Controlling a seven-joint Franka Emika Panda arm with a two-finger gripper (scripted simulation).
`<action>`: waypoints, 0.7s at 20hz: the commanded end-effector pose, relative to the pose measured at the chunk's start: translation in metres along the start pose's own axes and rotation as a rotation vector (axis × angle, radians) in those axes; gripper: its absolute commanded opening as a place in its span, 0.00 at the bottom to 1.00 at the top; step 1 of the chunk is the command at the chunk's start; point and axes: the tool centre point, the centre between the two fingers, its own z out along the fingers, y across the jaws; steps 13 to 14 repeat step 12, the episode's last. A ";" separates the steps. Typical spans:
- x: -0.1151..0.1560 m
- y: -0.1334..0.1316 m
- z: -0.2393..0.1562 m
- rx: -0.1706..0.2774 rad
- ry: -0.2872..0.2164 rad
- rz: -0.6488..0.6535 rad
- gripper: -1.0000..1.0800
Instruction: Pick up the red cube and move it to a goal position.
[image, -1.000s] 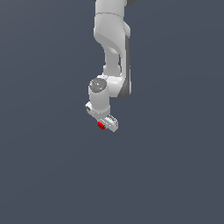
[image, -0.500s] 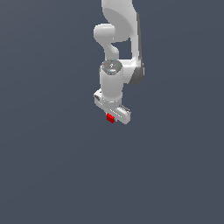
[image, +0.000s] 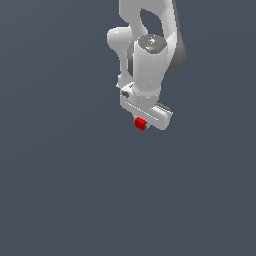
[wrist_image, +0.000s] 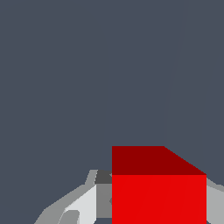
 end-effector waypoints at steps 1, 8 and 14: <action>-0.006 -0.008 -0.015 -0.001 0.000 0.001 0.00; -0.013 -0.022 -0.037 0.000 -0.001 0.000 0.00; -0.013 -0.024 -0.038 0.001 -0.002 0.000 0.00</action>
